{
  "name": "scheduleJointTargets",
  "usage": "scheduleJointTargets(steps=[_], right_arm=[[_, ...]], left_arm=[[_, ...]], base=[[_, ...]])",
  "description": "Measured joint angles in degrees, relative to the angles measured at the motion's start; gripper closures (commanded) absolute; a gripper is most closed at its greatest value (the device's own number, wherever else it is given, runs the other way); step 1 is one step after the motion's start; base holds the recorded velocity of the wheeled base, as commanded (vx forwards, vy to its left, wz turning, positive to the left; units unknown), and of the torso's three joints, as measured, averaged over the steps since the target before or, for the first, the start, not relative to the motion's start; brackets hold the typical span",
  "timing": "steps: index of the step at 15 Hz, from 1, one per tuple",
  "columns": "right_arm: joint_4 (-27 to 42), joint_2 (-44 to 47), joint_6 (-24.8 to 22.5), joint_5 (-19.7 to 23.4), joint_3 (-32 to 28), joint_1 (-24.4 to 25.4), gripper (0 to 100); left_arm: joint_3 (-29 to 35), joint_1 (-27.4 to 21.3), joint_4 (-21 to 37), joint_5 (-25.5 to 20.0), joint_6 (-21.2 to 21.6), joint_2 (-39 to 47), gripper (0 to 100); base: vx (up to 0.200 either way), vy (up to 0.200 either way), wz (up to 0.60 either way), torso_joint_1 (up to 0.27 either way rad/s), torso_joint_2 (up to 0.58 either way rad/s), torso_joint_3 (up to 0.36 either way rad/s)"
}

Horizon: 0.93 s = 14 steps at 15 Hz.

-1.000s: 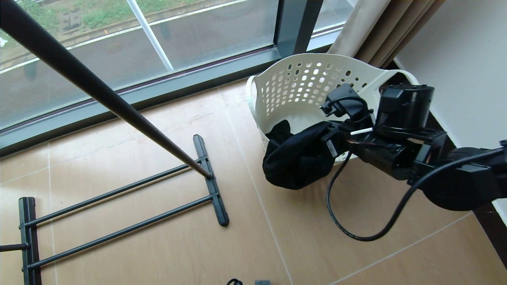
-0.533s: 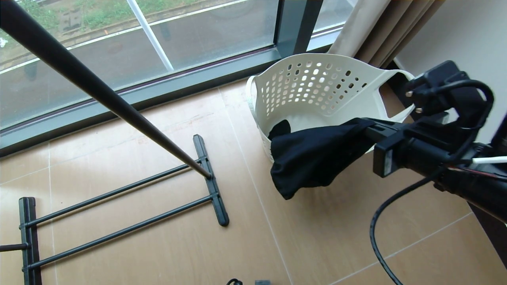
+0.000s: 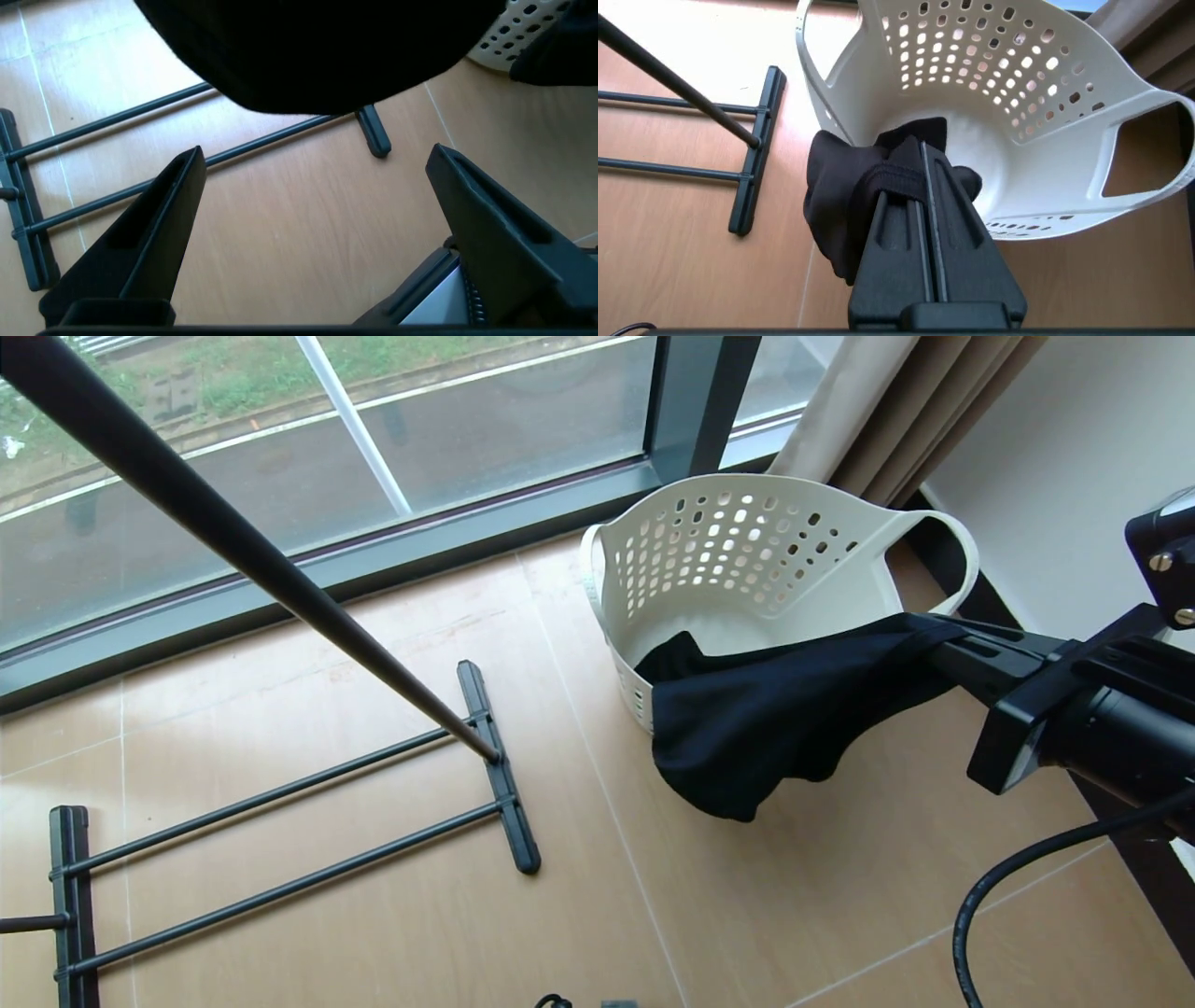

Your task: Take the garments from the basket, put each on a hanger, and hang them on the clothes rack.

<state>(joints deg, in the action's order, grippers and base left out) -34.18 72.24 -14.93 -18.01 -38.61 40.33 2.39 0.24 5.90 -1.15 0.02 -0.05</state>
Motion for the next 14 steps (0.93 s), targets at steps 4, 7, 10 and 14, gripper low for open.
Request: scheduleJointTargets(steps=[4,7,10,14], right_arm=[[0.0,0.1,0.1,0.2,0.1,0.0,100],[0.0,0.6,0.1,0.2,0.2,0.0,100],[0.0,1.1,0.1,0.2,0.2,0.0,100],[0.0,1.4,0.1,0.3,0.0,-0.1,100]], left_arm=[[0.0,0.0,0.0,0.0,-0.1,0.0,0],[0.0,0.0,0.0,0.0,-0.1,0.0,0],[0.0,0.0,0.0,0.0,-0.1,0.0,0],[0.0,0.0,0.0,0.0,-0.1,0.0,0]], base=[[0.0,0.0,0.0,0.004,0.0,0.199],[0.0,0.0,0.0,-0.002,0.0,0.206],[0.0,0.0,0.0,-0.002,0.01,0.206],[0.0,0.0,0.0,0.002,0.0,0.202]])
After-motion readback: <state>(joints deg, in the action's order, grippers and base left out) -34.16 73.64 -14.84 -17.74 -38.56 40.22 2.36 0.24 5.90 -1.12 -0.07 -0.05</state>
